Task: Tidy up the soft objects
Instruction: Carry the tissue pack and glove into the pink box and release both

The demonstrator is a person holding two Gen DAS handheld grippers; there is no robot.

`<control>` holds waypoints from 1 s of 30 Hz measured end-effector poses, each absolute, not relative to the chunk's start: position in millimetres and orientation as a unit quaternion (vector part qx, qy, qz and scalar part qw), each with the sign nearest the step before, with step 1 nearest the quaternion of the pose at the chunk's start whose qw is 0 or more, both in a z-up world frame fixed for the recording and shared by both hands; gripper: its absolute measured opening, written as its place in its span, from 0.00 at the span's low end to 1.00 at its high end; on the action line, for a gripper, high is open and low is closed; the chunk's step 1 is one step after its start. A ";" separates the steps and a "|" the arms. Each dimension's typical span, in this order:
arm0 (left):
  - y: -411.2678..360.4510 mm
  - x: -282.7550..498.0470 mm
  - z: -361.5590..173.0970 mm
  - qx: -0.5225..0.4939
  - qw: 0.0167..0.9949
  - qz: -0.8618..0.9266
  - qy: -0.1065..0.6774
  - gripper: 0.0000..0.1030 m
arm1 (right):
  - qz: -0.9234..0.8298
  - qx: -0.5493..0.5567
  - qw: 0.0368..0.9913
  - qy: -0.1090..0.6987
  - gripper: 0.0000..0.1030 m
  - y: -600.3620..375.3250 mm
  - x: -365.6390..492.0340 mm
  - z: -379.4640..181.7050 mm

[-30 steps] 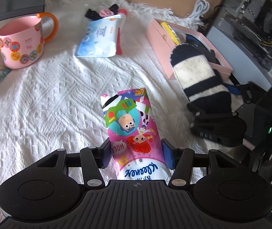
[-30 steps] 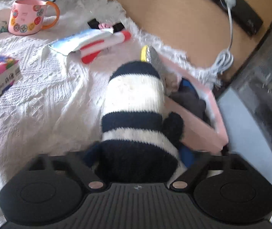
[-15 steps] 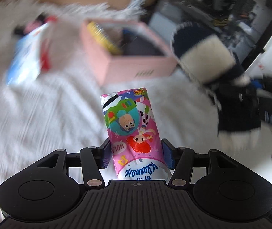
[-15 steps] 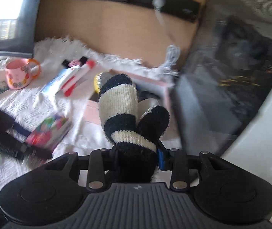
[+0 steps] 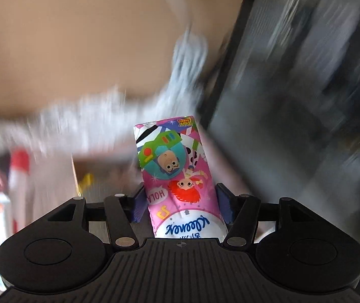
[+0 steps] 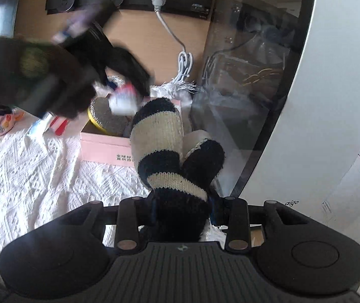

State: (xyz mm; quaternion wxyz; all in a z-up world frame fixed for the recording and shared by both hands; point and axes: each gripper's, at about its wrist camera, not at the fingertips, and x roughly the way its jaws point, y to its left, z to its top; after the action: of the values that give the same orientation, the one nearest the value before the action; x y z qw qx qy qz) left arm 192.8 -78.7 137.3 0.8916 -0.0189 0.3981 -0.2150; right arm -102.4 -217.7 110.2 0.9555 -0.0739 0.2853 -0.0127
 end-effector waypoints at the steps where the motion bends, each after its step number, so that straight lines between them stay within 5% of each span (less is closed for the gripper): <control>1: -86.7 203.0 118.4 0.002 0.878 -0.207 0.431 0.63 | -0.014 -0.076 0.955 0.287 0.35 -215.7 -102.0 109.1; 4: -84.8 208.4 90.7 0.015 0.869 -0.207 0.450 0.61 | -0.017 -0.070 0.953 0.294 0.35 -219.9 -97.3 106.0; 12: -11.7 174.0 146.7 -0.101 0.920 -0.194 0.324 0.60 | 0.005 -0.066 0.961 0.268 0.35 -217.7 -53.7 132.9; 19: 35.6 109.6 129.3 -0.171 0.906 -0.184 0.341 0.60 | -0.059 -0.211 0.956 0.194 0.36 -168.7 65.3 163.6; 23: 54.8 66.7 100.4 -0.205 0.888 -0.180 0.369 0.60 | -0.069 -0.264 0.937 0.217 0.59 -138.4 123.7 126.3; 26: 70.7 40.5 77.5 -0.215 0.879 -0.161 0.393 0.60 | -0.003 -0.187 0.942 0.279 0.61 -133.8 128.4 103.9; 30: 93.9 22.1 58.9 -0.222 0.874 -0.122 0.414 0.60 | 0.063 -0.162 0.949 0.264 0.68 -119.9 88.7 87.0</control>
State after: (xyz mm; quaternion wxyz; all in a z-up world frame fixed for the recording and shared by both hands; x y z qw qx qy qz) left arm 22.1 93.9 58.9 0.8744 -0.2219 0.4141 -0.1217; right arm 88.7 -119.9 87.0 0.9486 -0.1620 0.2643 0.0631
